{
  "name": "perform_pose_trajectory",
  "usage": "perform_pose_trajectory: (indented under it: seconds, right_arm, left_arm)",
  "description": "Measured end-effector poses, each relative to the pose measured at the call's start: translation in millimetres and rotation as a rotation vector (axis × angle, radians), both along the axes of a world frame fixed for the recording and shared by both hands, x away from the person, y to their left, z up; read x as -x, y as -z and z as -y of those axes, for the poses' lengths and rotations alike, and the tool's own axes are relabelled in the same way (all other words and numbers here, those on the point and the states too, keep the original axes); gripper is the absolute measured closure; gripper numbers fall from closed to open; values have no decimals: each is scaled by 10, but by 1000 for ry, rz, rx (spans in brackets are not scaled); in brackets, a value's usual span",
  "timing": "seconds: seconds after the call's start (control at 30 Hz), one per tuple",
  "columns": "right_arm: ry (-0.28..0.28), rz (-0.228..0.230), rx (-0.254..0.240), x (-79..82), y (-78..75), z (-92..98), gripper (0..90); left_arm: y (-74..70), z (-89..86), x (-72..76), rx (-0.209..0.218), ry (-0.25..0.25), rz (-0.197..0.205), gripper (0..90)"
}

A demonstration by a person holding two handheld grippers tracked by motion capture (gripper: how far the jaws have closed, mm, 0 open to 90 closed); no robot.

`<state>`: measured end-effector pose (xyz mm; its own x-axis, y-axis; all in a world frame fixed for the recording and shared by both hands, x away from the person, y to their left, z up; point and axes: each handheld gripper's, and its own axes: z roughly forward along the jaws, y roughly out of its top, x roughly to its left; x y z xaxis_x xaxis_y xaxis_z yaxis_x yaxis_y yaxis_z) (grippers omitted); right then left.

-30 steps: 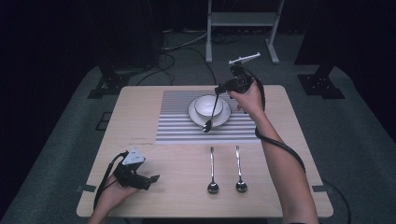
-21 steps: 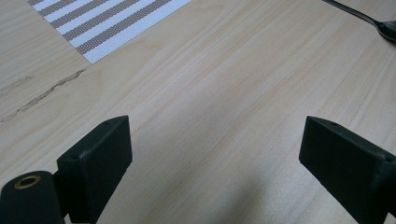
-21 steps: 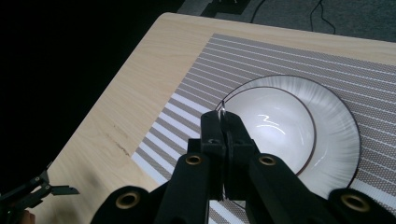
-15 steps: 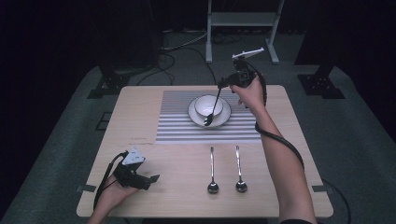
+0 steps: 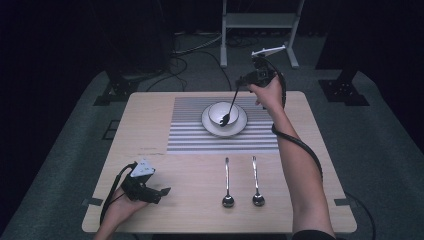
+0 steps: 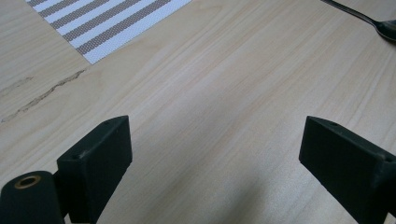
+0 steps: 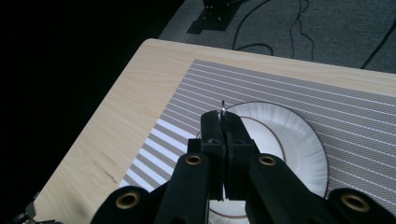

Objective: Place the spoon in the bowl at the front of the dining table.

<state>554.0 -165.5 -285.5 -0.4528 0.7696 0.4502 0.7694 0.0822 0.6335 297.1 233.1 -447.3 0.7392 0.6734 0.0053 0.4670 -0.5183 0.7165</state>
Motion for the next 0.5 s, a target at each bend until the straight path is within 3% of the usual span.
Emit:
perform_pose_trajectory:
  seconds: [0.23,0.5]
  right_arm:
    - [42,2,-33,-79,12,77,881]
    - [69,-5,-2,-147,61,103,881]
  left_arm:
    - [-2,0,3,0,0,1,83]
    - [-5,-10,9,5,-3,1,83]
